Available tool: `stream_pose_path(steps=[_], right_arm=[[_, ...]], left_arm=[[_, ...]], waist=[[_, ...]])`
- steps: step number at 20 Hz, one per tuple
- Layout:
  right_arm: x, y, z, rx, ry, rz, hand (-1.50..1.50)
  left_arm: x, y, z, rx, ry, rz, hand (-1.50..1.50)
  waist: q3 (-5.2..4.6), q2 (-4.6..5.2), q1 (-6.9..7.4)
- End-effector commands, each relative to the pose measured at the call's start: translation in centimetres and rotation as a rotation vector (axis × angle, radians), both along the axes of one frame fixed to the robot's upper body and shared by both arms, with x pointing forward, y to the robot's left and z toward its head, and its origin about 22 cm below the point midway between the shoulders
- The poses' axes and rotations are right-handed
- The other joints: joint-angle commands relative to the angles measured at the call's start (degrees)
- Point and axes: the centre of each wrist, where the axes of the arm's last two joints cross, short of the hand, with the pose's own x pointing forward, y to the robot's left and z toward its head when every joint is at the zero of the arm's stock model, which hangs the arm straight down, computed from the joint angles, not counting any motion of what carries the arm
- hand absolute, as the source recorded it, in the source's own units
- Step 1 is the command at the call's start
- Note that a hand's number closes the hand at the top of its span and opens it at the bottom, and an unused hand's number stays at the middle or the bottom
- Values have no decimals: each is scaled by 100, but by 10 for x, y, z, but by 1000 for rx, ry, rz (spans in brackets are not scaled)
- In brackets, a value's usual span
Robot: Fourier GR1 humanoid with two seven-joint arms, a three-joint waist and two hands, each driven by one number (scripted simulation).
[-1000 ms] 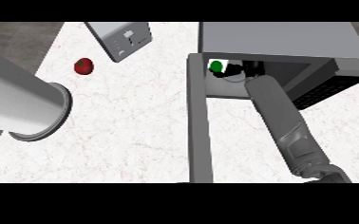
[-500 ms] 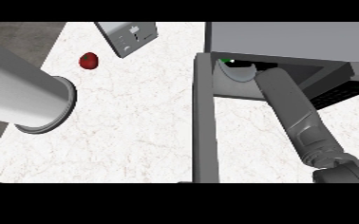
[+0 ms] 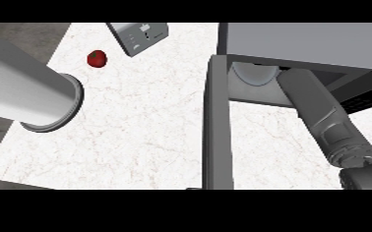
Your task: Pick up the milk, place it into the microwave and close the microwave
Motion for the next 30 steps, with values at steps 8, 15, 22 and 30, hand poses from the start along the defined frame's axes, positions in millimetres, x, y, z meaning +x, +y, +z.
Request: stream_pose_path(steps=[8, 15, 22, 30], right_arm=[[3, -8, 7, -79, 0, -54, -150], [4, 9, 7, -26, 18, 85, -150], [4, 15, 5, 163, 34, 207, -150], [-6, 27, -16, 398, 67, 331, -150]], left_arm=[[9, 3, 0, 48, 9, 7, -150], [18, -6, -7, 60, 43, -82, -150], [33, -15, -10, 59, 33, -184, -150], [37, -43, -19, 40, 34, -279, -150]], waist=[[4, 19, 100], [4, -2, 89], [8, -57, -94], [-1, -159, -259]])
